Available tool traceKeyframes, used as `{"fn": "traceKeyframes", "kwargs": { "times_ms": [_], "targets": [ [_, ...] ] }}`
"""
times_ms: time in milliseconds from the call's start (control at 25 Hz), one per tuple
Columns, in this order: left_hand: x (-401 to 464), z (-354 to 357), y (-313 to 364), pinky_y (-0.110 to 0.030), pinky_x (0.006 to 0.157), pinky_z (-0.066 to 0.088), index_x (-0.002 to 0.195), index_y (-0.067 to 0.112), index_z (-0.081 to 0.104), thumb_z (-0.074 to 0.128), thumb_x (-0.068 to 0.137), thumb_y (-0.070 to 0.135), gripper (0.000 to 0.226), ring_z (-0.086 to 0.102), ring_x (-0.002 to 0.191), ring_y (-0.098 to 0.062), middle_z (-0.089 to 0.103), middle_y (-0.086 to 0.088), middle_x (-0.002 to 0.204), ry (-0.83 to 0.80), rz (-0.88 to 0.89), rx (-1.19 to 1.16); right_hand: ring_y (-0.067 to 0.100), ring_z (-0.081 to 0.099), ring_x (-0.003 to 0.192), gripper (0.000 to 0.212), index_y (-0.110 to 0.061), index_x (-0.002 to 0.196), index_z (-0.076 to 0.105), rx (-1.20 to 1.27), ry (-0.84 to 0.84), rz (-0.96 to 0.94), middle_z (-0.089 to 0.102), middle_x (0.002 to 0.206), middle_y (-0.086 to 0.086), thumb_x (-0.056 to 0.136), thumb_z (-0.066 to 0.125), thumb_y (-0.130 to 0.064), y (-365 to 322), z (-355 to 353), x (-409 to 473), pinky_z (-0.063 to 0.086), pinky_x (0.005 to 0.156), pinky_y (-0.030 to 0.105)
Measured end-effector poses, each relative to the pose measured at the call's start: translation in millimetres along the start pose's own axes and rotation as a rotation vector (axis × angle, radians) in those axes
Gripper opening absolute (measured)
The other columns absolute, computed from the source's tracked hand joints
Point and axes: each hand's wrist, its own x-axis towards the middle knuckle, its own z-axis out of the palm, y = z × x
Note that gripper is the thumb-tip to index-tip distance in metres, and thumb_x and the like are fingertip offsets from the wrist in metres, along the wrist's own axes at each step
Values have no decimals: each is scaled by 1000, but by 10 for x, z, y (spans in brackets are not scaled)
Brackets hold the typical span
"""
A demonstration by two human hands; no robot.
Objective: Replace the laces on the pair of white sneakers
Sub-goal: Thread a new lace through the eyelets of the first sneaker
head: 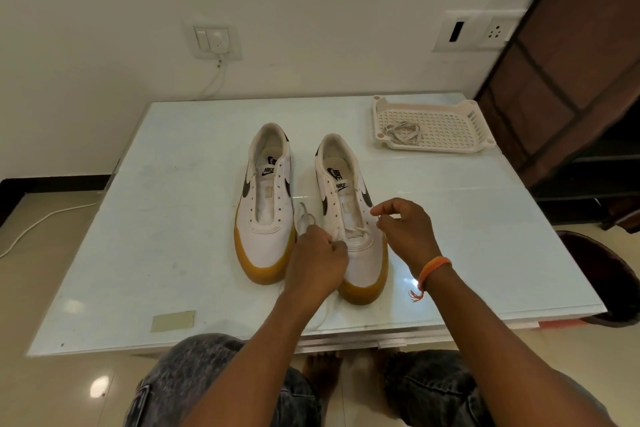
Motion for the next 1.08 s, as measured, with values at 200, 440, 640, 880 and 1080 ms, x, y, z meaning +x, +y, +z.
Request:
{"fn": "traceKeyframes", "kwargs": {
  "times_ms": [200, 440, 640, 880, 1080],
  "targets": [
    [-201, 69, -63, -19, 60, 51, 110, 17, 48, 61, 93, 35, 28, 68, 76, -14, 61, 3, 98, -49, -88, 51, 23, 65, 89, 14, -12, 93, 68, 61, -17, 99, 67, 92, 5, 91, 55, -7, 11, -102, -254, 56, 87, 44],
    [-375, -226, -80, -17, 54, 42, 84, 11, 65, 56, 97, 26, 22, 58, 60, -5, 66, 0, 74, -225, -49, 22, 14, 59, 92, 9, -20, 89, 67, -137, -128, -73, 60, 99, -2, 84, 69, -13, -48, 29, -696, 52, 86, 29],
    [-728, -515, -23, -15, 45, 41, 87, 16, 72, 58, 96, 30, 21, 52, 47, -3, 73, 3, 72, -109, 28, -324, 21, 65, 81, 18, -21, 113, 63, 271, -352, 78, 65, 101, 6, 96, 58, -26, -242, 61, -1045, 58, 69, 37],
    [-815, -642, 45, -18, 43, 31, 105, 13, 73, 56, 98, 26, 22, 39, 43, -6, 73, -16, 84, -191, -78, -721, 27, 67, 82, 27, -11, 116, 61, 533, -667, 138, 71, 98, 14, 97, 57, -29, -316, 59, -1206, 56, 71, 42],
    [-570, -727, 51, -17, 42, 28, 107, 5, 68, 55, 98, 20, 22, 34, 43, -6, 75, -3, 90, -200, -170, -837, 23, 67, 66, 32, -8, 115, 58, 275, -624, 5, 73, 82, 17, 86, 72, -14, -355, -56, -1057, 59, 65, 34]
  ]
}}
